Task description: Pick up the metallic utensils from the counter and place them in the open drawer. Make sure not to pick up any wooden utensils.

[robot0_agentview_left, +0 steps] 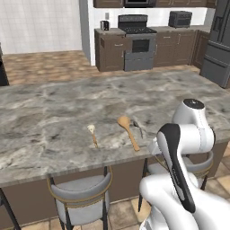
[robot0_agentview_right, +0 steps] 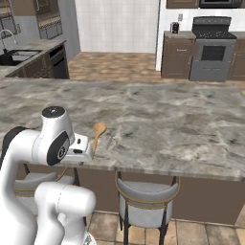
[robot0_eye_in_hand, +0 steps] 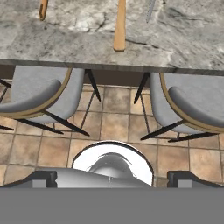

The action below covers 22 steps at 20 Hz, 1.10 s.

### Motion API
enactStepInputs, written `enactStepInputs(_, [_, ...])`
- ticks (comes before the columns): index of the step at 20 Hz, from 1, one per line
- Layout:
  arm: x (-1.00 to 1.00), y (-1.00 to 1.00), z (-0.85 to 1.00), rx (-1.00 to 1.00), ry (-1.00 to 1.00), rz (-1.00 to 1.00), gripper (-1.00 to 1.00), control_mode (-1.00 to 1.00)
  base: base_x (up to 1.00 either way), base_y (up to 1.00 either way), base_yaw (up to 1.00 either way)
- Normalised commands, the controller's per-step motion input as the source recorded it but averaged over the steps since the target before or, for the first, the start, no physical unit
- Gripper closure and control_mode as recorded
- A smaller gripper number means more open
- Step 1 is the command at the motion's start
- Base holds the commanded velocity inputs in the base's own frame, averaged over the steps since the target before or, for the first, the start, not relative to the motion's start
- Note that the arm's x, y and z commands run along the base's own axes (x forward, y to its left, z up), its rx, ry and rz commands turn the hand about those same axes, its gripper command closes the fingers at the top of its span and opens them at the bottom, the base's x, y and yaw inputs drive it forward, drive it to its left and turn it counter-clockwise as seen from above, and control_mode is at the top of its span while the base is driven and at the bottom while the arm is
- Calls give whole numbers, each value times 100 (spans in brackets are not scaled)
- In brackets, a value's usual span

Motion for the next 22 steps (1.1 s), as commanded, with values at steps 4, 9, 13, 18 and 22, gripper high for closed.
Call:
enactStepInputs(4, [0,0,0,0,0,0,-100,100,0,0,0])
enactStepInputs(9, [0,0,0,0,0,0,-100,100,0,0,0])
enactStepInputs(13, [0,0,0,0,0,0,-100,100,0,0,0])
enactStepInputs(18, [0,0,0,2,-8,0,-100,-100,0,0,0])
enactStepInputs(22, [-1,-12,35,9,-43,0,-100,-100,0,0,0])
